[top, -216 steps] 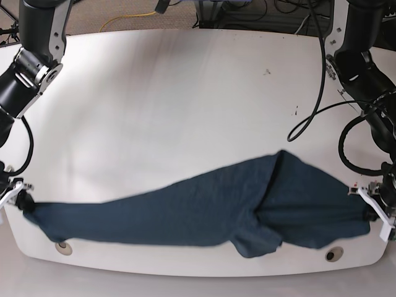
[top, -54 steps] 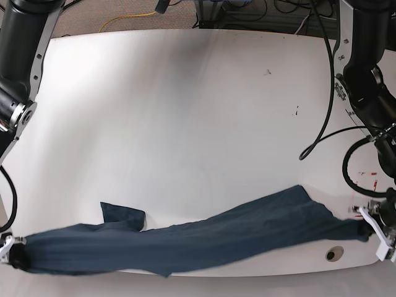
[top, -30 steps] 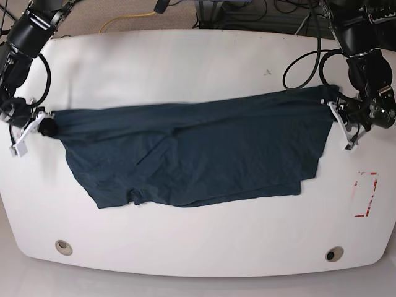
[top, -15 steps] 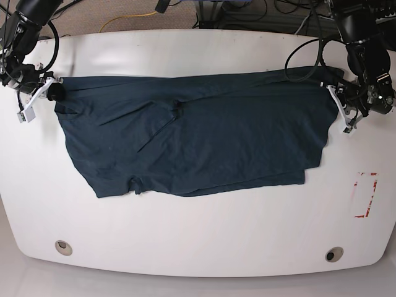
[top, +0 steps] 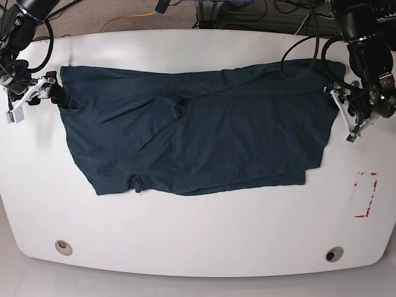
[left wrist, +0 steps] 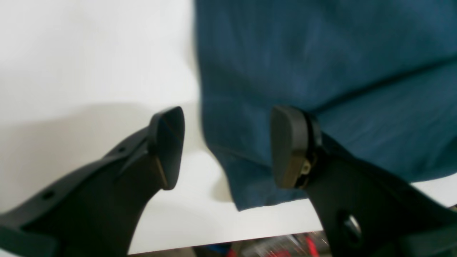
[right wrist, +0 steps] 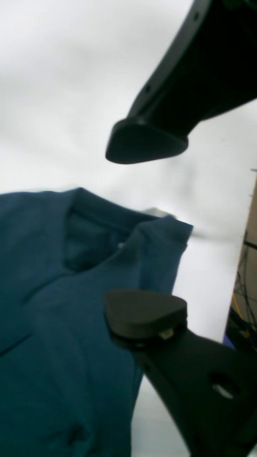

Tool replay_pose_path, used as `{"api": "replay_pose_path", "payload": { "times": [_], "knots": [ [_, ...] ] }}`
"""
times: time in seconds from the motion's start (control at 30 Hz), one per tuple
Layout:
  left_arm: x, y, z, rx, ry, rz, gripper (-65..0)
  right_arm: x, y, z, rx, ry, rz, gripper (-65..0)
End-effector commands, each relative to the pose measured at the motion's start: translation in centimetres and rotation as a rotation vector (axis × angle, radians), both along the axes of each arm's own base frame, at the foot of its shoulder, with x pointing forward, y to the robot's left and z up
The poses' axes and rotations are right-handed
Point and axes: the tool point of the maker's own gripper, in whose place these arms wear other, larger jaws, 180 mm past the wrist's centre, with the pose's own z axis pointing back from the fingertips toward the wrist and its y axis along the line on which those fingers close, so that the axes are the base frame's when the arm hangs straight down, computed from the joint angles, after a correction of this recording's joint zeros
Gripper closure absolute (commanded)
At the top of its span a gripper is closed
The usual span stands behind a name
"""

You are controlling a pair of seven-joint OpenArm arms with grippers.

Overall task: Fold the T-shirt properly
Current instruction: 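Move both grippers along the shirt sides and grasp its edges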

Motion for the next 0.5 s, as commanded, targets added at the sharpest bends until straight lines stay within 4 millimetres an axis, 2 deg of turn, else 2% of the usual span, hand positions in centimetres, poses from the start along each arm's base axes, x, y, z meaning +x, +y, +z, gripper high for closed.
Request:
{"api": "replay_pose_path", "payload": {
  "times": [0.0, 0.13, 0.47],
  "knots": [
    [1.7, 0.1, 3.0, 0.044, -0.097, -0.026, -35.7, 1.6, -0.6, 2.0, -0.02, -0.07, 0.004, -52.5],
    [3.7, -0.3, 5.9, 0.065, -0.195, -0.043, -35.7, 3.4, -0.6, 2.0, 0.028, -0.094, -0.011, -52.5],
    [9.3, -0.7, 11.3, 0.023, -0.393, -0.011, -35.3, 10.8, 1.9, 0.9, 0.2, -0.154, 0.03, -52.5]
  ]
}}
